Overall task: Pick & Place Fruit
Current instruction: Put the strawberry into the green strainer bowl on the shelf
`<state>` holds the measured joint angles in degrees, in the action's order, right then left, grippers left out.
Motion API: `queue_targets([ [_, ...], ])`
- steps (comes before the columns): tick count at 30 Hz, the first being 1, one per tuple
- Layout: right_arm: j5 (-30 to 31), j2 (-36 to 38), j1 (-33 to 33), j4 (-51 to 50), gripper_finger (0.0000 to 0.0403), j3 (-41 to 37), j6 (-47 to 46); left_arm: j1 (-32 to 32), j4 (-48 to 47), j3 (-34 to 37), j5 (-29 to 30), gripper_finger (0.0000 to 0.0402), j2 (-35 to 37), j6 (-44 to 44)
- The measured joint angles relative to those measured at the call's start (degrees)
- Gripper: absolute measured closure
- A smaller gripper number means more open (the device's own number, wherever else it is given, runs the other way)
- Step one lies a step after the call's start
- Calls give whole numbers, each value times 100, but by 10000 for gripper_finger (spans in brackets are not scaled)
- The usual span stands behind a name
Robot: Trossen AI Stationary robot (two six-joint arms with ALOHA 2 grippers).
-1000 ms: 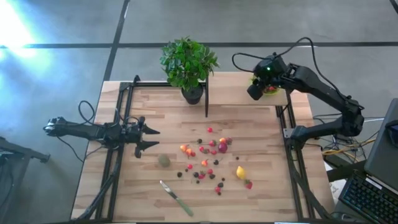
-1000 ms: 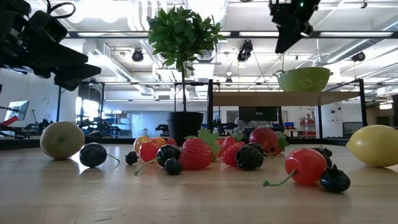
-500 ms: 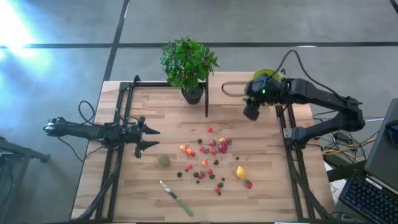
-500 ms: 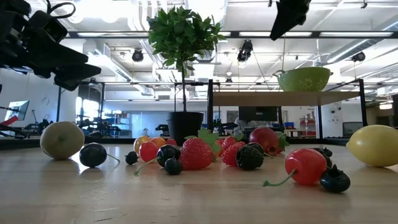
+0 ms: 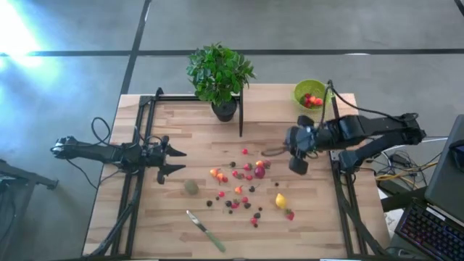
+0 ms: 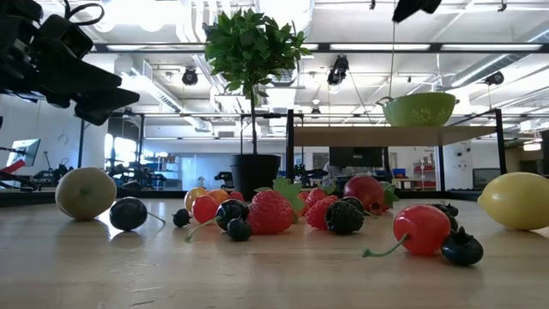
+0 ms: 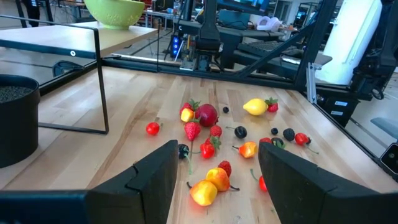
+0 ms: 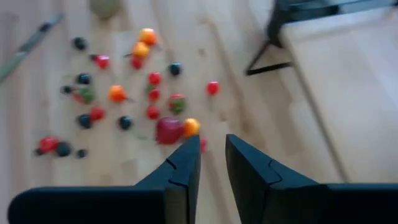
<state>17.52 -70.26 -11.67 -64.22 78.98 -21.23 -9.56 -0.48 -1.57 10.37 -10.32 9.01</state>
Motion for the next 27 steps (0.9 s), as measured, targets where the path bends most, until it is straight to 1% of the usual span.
queue_targets([
  [6,52,-22,-793,48,345,-77,-514,-2,0,1,-1,172,-1,-1],
  [11,59,-246,-1431,101,346,-252,-976,-2,0,1,-1,172,1,-1],
  [14,57,-512,-1777,161,343,-357,-1189,-2,0,1,0,172,0,-1],
  [19,55,-1081,-2277,187,336,-378,-1279,0,1,1,-1,172,0,-1],
  [27,26,-1888,-2830,188,315,-378,-1950,-2,1,1,-2,172,1,-1],
])
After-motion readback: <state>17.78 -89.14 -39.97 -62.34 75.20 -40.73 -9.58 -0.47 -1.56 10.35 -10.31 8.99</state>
